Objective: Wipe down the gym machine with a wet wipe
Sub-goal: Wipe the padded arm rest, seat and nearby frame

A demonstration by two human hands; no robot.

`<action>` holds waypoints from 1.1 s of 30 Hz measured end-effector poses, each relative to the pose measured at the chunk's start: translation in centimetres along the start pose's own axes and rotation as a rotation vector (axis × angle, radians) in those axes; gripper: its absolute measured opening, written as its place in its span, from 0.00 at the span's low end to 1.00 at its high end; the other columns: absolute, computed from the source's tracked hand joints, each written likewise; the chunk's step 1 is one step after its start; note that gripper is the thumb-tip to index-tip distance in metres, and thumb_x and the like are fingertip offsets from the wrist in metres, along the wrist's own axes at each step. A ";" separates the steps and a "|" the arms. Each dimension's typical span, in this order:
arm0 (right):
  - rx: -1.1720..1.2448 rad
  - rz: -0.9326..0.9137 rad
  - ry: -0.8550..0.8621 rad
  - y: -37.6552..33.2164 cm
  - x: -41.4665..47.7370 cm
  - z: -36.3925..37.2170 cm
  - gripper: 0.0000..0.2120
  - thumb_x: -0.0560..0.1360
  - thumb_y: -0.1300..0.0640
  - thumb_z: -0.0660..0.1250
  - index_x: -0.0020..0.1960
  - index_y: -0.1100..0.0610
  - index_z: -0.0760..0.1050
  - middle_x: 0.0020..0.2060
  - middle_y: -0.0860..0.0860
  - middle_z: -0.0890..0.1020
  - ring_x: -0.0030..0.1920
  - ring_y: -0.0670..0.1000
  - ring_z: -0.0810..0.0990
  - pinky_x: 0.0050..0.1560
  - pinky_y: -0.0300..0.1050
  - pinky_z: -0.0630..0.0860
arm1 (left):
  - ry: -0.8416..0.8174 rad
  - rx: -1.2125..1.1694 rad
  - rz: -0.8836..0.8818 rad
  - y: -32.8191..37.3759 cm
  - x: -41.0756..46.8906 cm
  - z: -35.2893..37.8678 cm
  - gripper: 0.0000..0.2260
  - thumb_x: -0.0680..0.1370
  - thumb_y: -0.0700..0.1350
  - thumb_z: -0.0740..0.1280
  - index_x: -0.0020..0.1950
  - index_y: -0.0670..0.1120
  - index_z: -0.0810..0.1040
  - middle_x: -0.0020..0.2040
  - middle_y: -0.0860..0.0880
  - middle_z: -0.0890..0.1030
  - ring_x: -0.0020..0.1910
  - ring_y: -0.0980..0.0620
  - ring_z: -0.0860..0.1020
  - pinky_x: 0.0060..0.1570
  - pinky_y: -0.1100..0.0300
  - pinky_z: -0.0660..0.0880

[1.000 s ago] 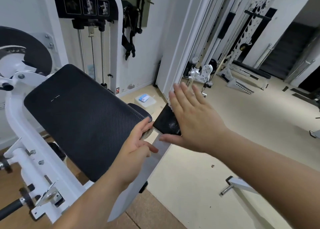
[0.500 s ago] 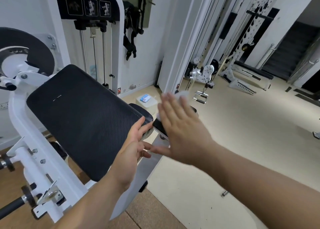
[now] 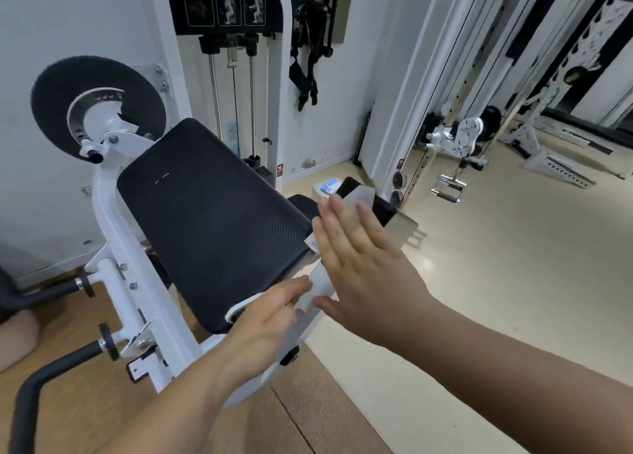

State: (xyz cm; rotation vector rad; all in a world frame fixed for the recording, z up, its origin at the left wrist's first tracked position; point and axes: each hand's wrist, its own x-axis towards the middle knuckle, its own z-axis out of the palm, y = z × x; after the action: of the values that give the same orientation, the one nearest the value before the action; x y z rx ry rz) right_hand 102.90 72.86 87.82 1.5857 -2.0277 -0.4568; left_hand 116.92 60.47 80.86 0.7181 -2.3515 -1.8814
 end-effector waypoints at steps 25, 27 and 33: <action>0.277 0.103 0.099 -12.0 0.3 9.6 0.23 0.84 0.62 0.50 0.72 0.63 0.75 0.72 0.61 0.76 0.75 0.62 0.71 0.78 0.60 0.63 | -0.172 0.373 0.307 -6.5 4.0 -9.2 0.26 0.72 0.41 0.60 0.68 0.54 0.78 0.60 0.63 0.78 0.60 0.59 0.77 0.57 0.63 0.75; 0.197 0.199 0.014 -12.9 0.4 9.7 0.22 0.85 0.56 0.54 0.75 0.63 0.72 0.75 0.61 0.72 0.78 0.61 0.66 0.80 0.62 0.58 | -0.260 0.405 0.363 -7.3 4.2 -10.6 0.24 0.72 0.43 0.60 0.68 0.54 0.78 0.59 0.64 0.78 0.58 0.59 0.77 0.55 0.66 0.74; 0.196 0.327 -0.266 -17.3 -2.2 8.2 0.39 0.84 0.33 0.53 0.84 0.59 0.52 0.83 0.57 0.51 0.83 0.59 0.47 0.81 0.61 0.48 | -0.456 0.690 0.493 -9.8 6.5 -12.7 0.28 0.75 0.52 0.59 0.76 0.52 0.72 0.72 0.59 0.73 0.70 0.57 0.71 0.70 0.66 0.64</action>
State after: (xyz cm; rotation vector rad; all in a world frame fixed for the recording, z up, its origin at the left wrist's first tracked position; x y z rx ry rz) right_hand 112.13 70.11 71.06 1.3156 -2.5477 -0.3681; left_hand 118.29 44.88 73.45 -0.3319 -3.0946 -1.0990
